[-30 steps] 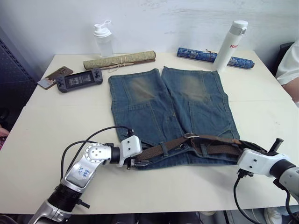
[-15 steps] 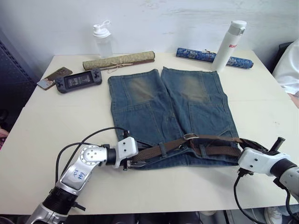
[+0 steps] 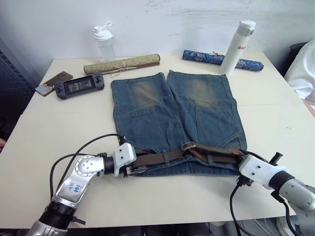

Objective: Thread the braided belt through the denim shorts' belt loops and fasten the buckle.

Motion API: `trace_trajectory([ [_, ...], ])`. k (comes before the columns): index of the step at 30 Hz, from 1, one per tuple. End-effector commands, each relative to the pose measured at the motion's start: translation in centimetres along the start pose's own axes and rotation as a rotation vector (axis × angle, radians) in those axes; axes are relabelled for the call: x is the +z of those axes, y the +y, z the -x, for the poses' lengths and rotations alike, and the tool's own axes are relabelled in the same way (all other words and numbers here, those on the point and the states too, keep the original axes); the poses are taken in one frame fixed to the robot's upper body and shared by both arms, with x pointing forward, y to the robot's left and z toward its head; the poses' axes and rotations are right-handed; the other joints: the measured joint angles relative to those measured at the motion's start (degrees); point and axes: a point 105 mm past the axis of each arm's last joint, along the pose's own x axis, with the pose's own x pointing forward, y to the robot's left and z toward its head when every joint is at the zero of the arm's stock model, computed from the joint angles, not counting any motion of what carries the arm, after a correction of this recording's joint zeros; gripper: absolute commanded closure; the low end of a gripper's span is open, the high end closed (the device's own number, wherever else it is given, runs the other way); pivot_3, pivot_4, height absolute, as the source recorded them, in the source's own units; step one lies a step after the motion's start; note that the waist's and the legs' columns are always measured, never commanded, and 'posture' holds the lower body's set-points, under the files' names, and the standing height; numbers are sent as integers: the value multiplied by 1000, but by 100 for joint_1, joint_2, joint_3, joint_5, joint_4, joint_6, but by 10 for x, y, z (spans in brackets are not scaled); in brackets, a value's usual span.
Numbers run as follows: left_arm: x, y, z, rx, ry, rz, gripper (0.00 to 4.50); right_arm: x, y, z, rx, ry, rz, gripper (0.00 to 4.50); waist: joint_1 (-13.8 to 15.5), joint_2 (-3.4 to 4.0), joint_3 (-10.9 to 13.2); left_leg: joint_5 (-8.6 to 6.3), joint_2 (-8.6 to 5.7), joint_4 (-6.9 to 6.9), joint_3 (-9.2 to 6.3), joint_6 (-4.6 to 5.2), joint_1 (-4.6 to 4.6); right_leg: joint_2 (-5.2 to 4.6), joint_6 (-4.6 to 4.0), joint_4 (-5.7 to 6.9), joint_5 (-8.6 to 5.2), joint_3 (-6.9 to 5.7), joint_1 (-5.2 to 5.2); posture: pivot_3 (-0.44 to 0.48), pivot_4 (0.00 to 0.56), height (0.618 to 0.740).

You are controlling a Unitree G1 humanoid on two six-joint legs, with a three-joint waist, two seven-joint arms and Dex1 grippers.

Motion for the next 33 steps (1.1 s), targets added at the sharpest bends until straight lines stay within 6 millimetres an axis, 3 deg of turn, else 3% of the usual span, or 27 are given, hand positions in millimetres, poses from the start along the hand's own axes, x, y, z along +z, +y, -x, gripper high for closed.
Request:
trace_trajectory([
  [1,-25,6,14,76,83,50,1637,10,-9,5,-16,-24,-29,2053,-7,0,1,-1,3,0,0,-2,-1,3,-2,0,-1,0,-2,0,150,717],
  [5,-23,6,19,98,61,52,1637,25,-11,10,41,-106,-108,193,-37,1,1,-7,20,0,1,-13,-3,21,-13,0,-7,2,-7,0,150,717],
  [6,-20,7,20,106,47,56,1637,29,-15,11,39,-130,-117,77,-46,2,3,-8,21,-1,1,-14,-3,23,-15,0,-8,2,-8,0,150,717],
  [10,3,8,28,109,-59,78,1637,44,-17,16,98,-213,-249,77,-55,-11,22,-8,28,1,1,-16,-17,31,-19,8,-9,6,-27,0,150,717],
  [17,15,-7,50,4,-98,139,1637,70,-3,17,236,-318,-511,77,-50,-44,57,-4,25,5,4,-20,-61,32,-20,11,-9,6,-70,0,150,717],
  [22,35,5,55,31,-199,196,1637,69,-12,7,179,-350,-692,77,-11,-50,75,-7,23,13,3,-14,-63,26,-20,11,-7,12,-70,0,150,717],
  [28,82,38,63,156,-356,266,1637,62,-55,12,52,-430,-884,77,63,-52,95,-3,20,21,-2,-14,-89,28,-14,12,-3,8,-86,0,150,717],
  [33,88,33,56,162,-319,212,1637,48,-56,11,43,-367,-870,77,84,-52,95,16,15,14,13,-44,-88,41,-11,3,-2,11,-86,0,150,717],
])
